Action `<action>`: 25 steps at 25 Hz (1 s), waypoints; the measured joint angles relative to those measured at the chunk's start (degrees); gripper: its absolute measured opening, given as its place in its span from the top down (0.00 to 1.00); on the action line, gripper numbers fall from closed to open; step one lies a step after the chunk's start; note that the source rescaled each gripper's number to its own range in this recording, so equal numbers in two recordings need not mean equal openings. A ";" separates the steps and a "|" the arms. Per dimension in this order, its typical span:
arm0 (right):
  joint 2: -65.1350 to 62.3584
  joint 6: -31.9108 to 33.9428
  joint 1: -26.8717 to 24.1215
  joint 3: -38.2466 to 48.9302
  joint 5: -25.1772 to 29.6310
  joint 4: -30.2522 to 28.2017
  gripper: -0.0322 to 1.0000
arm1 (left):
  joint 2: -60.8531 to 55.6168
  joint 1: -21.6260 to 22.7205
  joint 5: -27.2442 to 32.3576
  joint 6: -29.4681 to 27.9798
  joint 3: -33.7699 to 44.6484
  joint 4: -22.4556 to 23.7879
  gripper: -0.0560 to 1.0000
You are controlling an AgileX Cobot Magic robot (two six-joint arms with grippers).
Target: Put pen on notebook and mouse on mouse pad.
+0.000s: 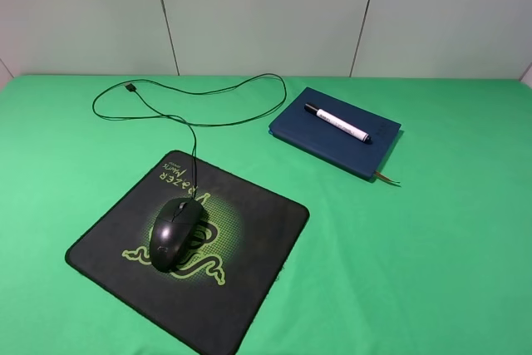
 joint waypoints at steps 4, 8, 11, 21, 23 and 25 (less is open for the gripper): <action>-4.43 -0.06 -2.06 0.66 0.33 0.00 0.00 | 0.00 0.00 0.00 0.00 0.00 0.00 0.00; -4.75 -0.06 -3.39 0.66 0.45 0.05 0.00 | 0.00 0.00 0.00 0.00 0.00 0.00 0.00; -4.75 -0.06 -3.62 0.66 0.45 0.17 0.00 | 0.00 0.00 0.00 0.00 0.00 0.00 0.00; -4.75 -0.06 -3.62 0.66 0.45 0.17 0.00 | 0.00 0.00 0.00 0.00 0.00 0.00 0.00; -4.75 -0.06 -3.62 0.66 0.45 0.17 0.00 | 0.00 0.00 0.00 0.00 0.00 0.00 0.00; -4.75 -0.06 -3.62 0.66 0.45 0.17 0.00 | 0.00 0.00 0.00 0.00 0.00 0.00 0.00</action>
